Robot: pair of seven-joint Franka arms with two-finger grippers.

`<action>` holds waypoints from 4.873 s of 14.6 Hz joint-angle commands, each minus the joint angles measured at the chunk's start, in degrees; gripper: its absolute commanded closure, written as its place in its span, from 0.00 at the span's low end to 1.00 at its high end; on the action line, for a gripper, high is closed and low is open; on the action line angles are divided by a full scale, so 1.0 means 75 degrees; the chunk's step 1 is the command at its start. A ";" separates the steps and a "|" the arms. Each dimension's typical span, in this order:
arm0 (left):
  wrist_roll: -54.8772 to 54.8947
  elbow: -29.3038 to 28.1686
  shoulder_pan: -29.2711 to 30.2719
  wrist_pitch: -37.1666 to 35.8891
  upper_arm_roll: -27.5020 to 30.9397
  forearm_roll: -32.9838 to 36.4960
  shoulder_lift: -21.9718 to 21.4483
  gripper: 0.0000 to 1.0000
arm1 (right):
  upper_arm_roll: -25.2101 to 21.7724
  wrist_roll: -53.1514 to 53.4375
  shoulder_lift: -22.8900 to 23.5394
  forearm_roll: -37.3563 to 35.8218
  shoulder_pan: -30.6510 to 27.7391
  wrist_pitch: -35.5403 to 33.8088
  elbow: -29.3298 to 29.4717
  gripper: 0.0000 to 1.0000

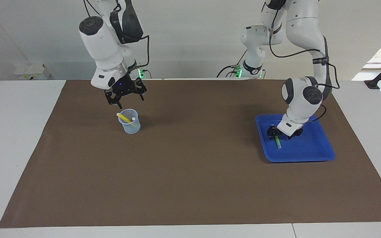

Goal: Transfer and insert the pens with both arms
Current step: 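Grasp the green pen with the left gripper while the right gripper returns, then hand the green pen from the left gripper to the right gripper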

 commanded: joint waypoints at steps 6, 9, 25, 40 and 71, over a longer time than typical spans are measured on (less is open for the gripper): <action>0.0058 -0.0007 -0.0001 -0.0019 -0.0032 -0.0189 0.0032 0.99 | 0.0080 0.4251 0.0333 0.1546 0.2006 0.2830 0.0077 0.00; 0.0046 0.0028 -0.0001 -0.0031 -0.0032 -0.0189 0.0032 1.00 | 0.0080 0.4804 0.0392 0.1546 0.2441 0.3172 0.0042 0.00; -0.7109 0.2841 -0.0329 -0.4495 -0.0242 -0.3807 -0.0741 1.00 | 0.0091 0.5613 0.0485 0.1557 0.3109 0.4003 0.0053 0.00; -0.9739 0.2606 -0.0727 -0.4965 -0.0442 -0.6517 -0.1269 1.00 | 0.0150 0.5157 0.0860 0.1253 0.3180 0.4145 0.0568 0.00; -0.9880 0.2431 -0.0973 -0.4824 -0.0430 -0.6517 -0.1457 1.00 | 0.0150 0.5122 0.0814 0.0819 0.3157 0.3759 0.0511 0.78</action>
